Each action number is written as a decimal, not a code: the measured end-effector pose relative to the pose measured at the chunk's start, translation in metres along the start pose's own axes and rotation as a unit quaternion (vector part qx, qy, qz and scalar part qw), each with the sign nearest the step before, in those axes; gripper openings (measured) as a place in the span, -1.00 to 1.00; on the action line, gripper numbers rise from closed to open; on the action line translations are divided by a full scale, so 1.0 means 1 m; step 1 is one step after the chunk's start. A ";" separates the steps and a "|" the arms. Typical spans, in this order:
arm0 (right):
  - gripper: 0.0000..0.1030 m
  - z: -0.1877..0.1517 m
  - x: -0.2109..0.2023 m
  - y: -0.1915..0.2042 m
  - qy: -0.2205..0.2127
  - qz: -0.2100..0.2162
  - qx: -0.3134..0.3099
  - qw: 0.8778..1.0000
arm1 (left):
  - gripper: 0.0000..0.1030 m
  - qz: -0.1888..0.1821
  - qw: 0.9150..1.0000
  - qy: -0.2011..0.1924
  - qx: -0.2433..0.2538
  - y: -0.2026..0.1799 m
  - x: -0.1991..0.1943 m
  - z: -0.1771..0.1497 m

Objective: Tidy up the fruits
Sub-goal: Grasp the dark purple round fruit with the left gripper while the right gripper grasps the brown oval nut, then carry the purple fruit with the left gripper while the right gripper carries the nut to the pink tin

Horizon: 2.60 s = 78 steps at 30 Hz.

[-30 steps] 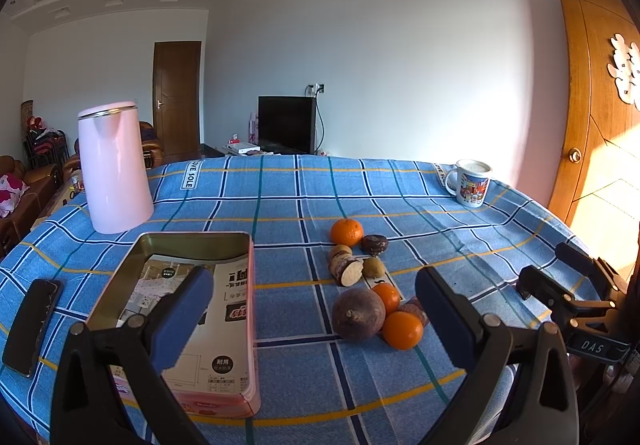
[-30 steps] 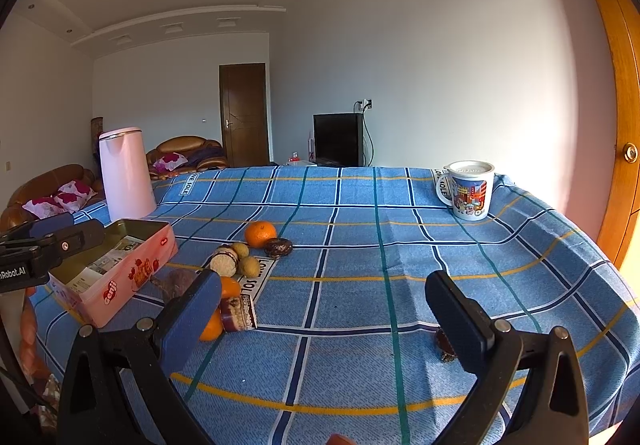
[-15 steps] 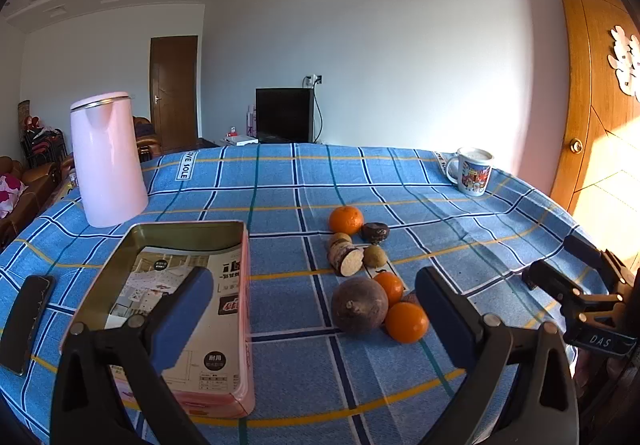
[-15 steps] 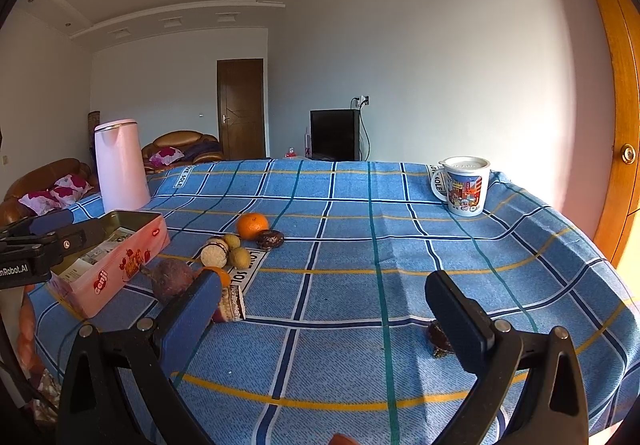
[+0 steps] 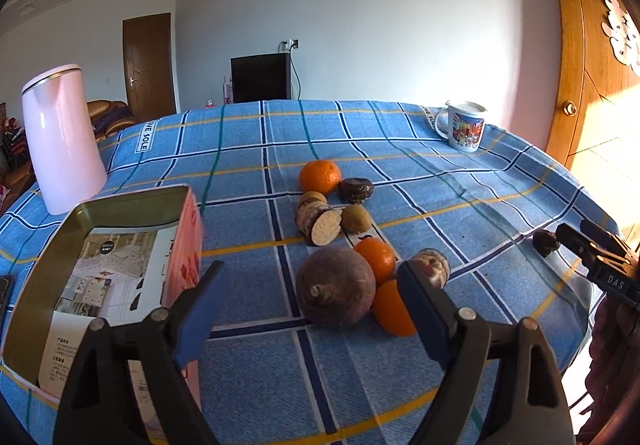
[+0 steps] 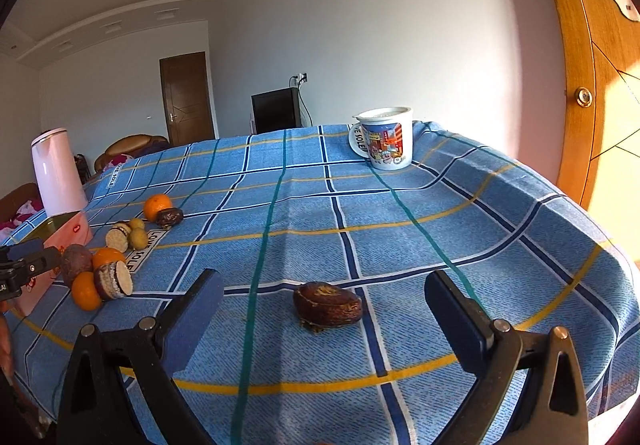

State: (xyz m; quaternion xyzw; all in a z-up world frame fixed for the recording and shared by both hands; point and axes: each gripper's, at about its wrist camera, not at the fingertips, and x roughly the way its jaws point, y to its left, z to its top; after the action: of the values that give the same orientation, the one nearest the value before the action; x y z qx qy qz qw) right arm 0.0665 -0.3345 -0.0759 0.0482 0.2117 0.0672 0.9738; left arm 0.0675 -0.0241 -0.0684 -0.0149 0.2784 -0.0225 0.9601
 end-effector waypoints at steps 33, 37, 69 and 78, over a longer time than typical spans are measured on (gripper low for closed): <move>-0.17 0.006 0.015 0.029 0.039 0.099 -0.035 0.994 | -0.01 -0.042 0.999 0.021 -0.020 0.012 0.016 0.005; -0.17 0.013 0.010 0.050 0.026 0.121 -0.053 0.991 | -0.01 -0.031 0.999 0.010 -0.022 0.021 0.012 0.005; -0.16 0.062 0.009 0.239 -0.018 0.280 -0.185 0.942 | -0.01 0.059 0.995 -0.053 -0.066 0.109 -0.035 0.009; -0.16 0.062 0.029 0.297 0.011 0.320 -0.200 0.926 | -0.01 0.099 0.991 -0.043 -0.084 0.144 -0.036 0.000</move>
State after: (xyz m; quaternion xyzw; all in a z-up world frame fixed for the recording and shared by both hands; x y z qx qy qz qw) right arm 0.0856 -0.0413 0.0046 -0.0834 0.1774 0.4170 0.8875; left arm 0.0417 0.1214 -0.0553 -0.0685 0.2378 0.0967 0.9641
